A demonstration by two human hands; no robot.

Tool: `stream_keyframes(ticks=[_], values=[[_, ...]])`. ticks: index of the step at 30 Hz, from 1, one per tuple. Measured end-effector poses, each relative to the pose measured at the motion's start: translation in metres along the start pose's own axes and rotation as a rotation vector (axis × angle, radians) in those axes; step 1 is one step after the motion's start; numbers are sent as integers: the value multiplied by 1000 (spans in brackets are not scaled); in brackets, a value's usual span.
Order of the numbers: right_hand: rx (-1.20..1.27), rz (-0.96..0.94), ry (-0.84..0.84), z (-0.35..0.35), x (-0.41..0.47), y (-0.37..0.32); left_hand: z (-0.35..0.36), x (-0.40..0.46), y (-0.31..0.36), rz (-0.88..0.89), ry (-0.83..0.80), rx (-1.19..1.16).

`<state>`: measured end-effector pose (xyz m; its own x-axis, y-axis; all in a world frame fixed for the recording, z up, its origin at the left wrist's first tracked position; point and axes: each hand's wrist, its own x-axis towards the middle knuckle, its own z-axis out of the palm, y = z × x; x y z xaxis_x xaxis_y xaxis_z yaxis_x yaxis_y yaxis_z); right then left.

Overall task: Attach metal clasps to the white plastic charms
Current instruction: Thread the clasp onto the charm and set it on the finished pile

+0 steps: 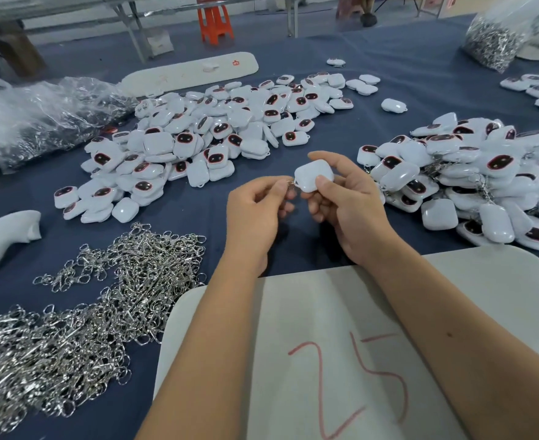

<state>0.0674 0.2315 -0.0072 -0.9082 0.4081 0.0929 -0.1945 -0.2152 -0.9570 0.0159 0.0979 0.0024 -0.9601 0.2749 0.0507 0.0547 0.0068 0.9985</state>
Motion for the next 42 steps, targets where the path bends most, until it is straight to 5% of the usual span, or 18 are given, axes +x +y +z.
stream_keyframes(ticks=[3,5,10,16,21,32,37,42], values=[[8,-21,-66,-1,-1,1,-4,2,4,-222,-13,-285],[46,-20,-91,-2,-1,0,-6,4,4,-279,-5,-264],[129,18,-57,-3,0,-2,2,-2,-2,29,162,188],[175,58,-36,-5,1,-3,3,-4,3,25,-64,-60],[175,60,-3,-4,1,-3,4,-2,-3,48,10,-26],[-72,-15,97,3,-2,3,10,-8,-4,444,115,894],[13,-18,178,1,0,1,13,-10,-5,272,108,414],[16,-73,294,0,-1,0,10,-5,-8,95,114,183]])
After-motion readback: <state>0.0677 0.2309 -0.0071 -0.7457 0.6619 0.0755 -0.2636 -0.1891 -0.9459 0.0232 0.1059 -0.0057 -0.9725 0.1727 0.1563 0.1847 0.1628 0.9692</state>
